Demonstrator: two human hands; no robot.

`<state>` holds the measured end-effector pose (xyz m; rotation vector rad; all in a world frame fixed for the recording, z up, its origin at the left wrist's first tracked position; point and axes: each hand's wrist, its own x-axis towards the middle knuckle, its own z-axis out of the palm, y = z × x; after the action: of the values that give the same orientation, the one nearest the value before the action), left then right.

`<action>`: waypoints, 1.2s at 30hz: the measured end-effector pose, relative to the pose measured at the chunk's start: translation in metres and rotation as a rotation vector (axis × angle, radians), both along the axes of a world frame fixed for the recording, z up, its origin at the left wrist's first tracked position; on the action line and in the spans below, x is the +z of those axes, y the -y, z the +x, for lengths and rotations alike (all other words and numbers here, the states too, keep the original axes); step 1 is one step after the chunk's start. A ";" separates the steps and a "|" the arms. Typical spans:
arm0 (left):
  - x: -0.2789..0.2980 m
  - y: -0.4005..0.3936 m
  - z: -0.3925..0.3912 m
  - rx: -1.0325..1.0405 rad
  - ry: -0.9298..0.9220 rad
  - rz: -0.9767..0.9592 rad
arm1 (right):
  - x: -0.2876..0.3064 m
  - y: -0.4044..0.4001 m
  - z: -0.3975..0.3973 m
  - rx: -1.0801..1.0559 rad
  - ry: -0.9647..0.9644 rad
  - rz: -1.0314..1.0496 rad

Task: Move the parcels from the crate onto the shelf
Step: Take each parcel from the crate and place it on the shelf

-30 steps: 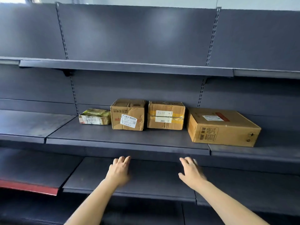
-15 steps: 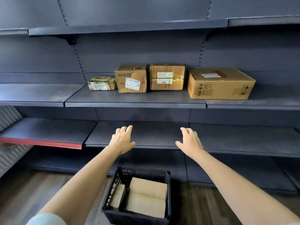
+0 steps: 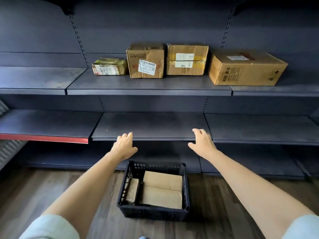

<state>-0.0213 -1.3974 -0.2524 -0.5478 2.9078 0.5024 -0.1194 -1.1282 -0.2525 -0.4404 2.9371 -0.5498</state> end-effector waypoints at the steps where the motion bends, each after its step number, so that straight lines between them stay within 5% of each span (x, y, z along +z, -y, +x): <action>1: -0.005 0.014 -0.001 0.002 0.011 0.019 | -0.004 0.012 -0.001 -0.007 0.013 0.008; 10: -0.048 0.111 -0.013 -0.026 0.146 0.077 | -0.050 0.083 0.001 -0.065 0.127 0.092; 22: -0.118 0.079 -0.060 -0.026 0.244 0.255 | -0.122 0.084 -0.005 -0.172 0.409 -0.004; 28: -0.206 0.059 -0.067 0.258 0.328 0.486 | -0.216 0.069 -0.013 -0.349 0.575 -0.062; 36: -0.365 0.061 -0.067 0.380 0.487 0.505 | -0.372 0.045 -0.027 -0.581 0.678 -0.116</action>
<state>-0.0885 -1.4584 -0.6178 -0.9754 2.1138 0.9553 -0.1465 -1.1732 -0.6246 0.5217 2.3335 -0.7448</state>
